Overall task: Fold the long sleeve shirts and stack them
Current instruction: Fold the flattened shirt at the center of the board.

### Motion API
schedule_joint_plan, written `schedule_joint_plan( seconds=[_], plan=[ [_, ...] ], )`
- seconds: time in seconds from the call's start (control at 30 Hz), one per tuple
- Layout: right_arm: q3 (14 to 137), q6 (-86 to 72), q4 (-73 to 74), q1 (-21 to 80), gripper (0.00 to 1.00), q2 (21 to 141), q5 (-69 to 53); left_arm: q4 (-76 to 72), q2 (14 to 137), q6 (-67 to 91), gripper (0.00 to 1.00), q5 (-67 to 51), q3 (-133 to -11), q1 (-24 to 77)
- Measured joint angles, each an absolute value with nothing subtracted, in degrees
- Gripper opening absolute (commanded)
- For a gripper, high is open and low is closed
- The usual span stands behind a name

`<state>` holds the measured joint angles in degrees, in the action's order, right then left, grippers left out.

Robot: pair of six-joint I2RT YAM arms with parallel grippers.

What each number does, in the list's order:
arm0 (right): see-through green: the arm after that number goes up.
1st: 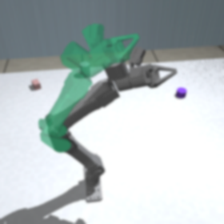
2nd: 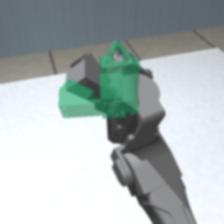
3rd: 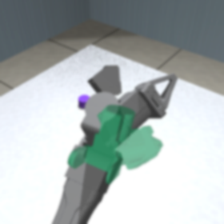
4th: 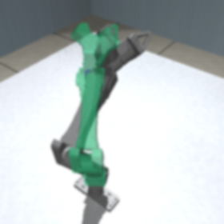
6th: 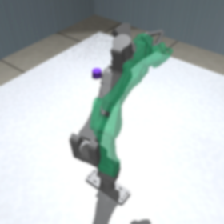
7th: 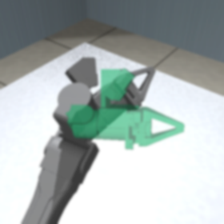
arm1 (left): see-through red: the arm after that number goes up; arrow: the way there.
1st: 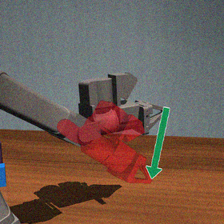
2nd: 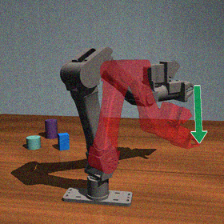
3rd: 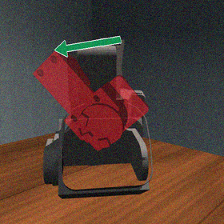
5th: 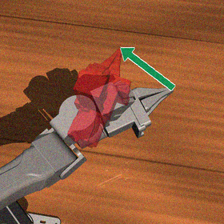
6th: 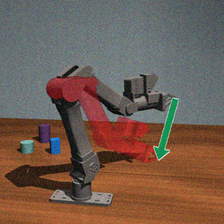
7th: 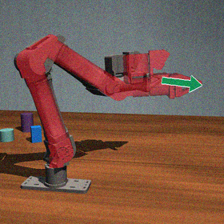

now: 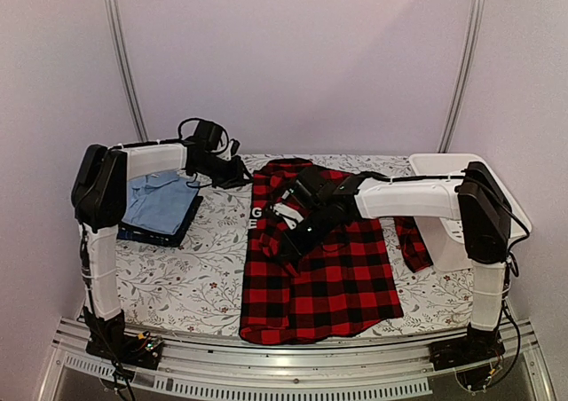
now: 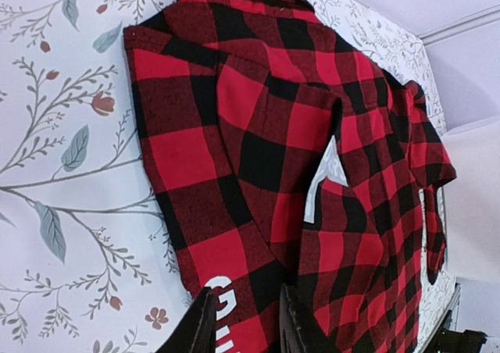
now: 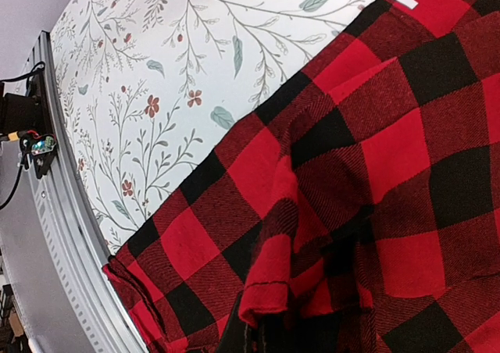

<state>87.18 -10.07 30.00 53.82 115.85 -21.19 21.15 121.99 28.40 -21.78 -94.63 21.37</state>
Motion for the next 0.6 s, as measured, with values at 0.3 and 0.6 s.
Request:
schedule_joint_plan(
  seconds=[0.3, 0.6],
  plan=[
    [87.13, -10.07, 32.82, 57.65, 0.0, 115.85, -21.58, 20.16, 120.29, 28.58, 0.27, -22.02, -91.9, 21.34],
    [87.09, -10.5, 34.13, 59.42, 0.0, 115.87, -21.61, 19.31, 119.98, 28.77, 0.27, -22.48, -90.37, 21.34]
  ],
)
